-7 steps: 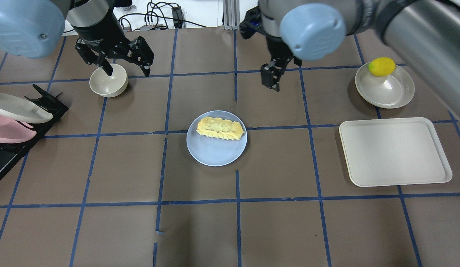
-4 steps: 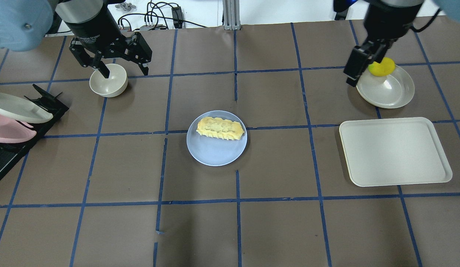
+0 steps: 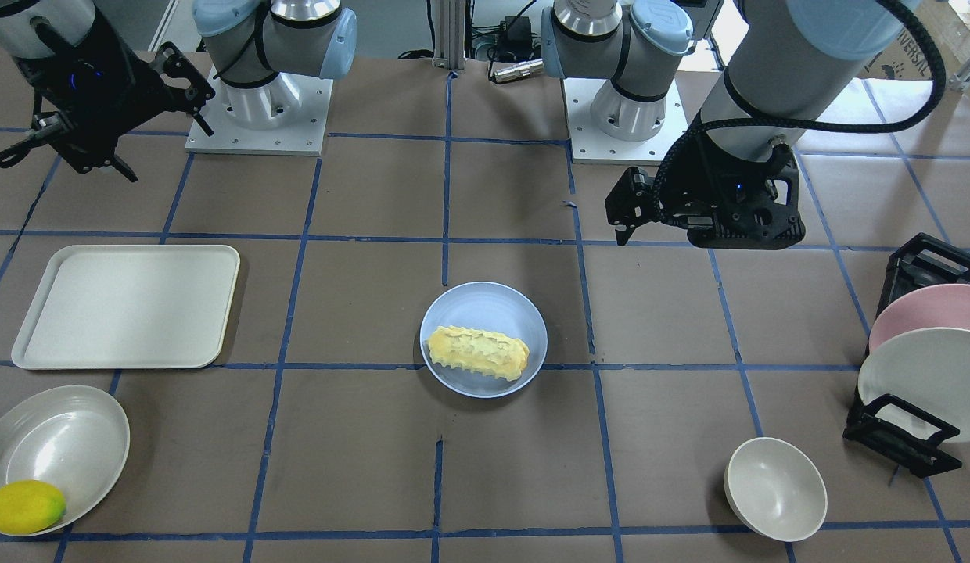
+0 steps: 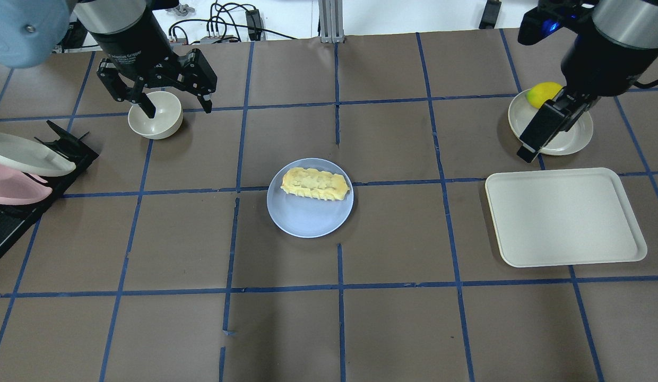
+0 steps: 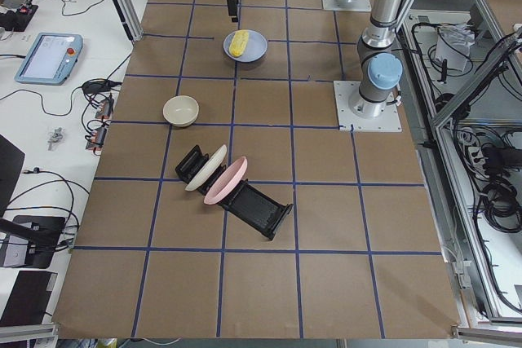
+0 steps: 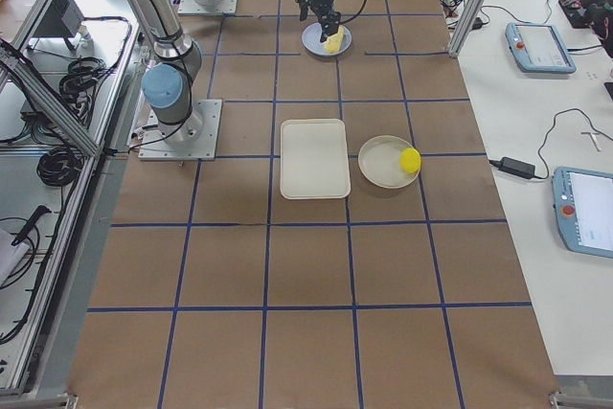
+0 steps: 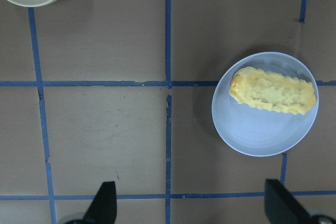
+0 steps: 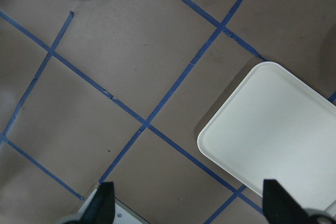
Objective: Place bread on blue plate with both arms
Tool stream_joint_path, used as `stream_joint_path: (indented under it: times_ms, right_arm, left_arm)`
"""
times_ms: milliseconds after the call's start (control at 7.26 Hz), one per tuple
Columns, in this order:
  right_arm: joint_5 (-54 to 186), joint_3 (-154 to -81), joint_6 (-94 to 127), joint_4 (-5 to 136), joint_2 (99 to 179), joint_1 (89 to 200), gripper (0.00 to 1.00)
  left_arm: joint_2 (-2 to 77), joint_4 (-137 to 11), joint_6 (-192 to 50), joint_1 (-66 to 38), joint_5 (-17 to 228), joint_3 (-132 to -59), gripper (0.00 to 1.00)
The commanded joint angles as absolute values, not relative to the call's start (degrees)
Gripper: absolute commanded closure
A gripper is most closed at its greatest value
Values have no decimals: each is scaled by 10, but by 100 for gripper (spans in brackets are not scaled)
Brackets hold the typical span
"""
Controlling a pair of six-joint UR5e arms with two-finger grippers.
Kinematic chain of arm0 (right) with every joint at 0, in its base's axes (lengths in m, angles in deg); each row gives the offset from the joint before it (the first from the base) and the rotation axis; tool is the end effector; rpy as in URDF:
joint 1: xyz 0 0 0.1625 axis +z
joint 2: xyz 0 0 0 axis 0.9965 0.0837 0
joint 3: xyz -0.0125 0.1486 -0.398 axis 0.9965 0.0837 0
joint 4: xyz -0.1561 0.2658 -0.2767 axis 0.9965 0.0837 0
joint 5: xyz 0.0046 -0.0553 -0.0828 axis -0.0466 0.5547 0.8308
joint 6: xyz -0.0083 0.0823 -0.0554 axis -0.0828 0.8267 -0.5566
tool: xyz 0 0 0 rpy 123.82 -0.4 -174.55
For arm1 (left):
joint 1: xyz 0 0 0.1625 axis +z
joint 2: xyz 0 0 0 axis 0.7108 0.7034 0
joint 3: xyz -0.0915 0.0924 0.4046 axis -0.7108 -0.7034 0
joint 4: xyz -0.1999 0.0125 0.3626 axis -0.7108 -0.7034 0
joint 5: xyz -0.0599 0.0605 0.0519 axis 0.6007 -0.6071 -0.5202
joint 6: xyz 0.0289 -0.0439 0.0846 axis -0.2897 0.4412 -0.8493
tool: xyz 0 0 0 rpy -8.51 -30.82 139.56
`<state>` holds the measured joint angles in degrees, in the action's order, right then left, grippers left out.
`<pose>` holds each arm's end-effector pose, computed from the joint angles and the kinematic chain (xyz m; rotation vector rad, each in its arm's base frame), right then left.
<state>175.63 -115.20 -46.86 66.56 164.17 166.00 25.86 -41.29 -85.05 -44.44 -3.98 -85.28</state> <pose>0.0674 -0.4572 0.5014 -0.9672 2.8551 0.1483 -0.1343 -0.5451 0.4860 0.0293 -3.1049 -0.1028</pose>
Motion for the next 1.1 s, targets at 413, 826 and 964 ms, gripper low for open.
stream_joint_path:
  times_ms: [413,826,964]
  right_arm:
    - [1759,-1162,-200,684,1654,1661,0]
    - [1774,-1163,-195,678,1655,1657,0]
    - [1770,-1156,-194,679,1653,1658,0]
  left_arm:
    - [252,-423,-852,-446,-45,-854,0]
    - [252,-419,-850,-445,-45,-853,0]
    - [253,-418,-850,-446,-45,-853,0]
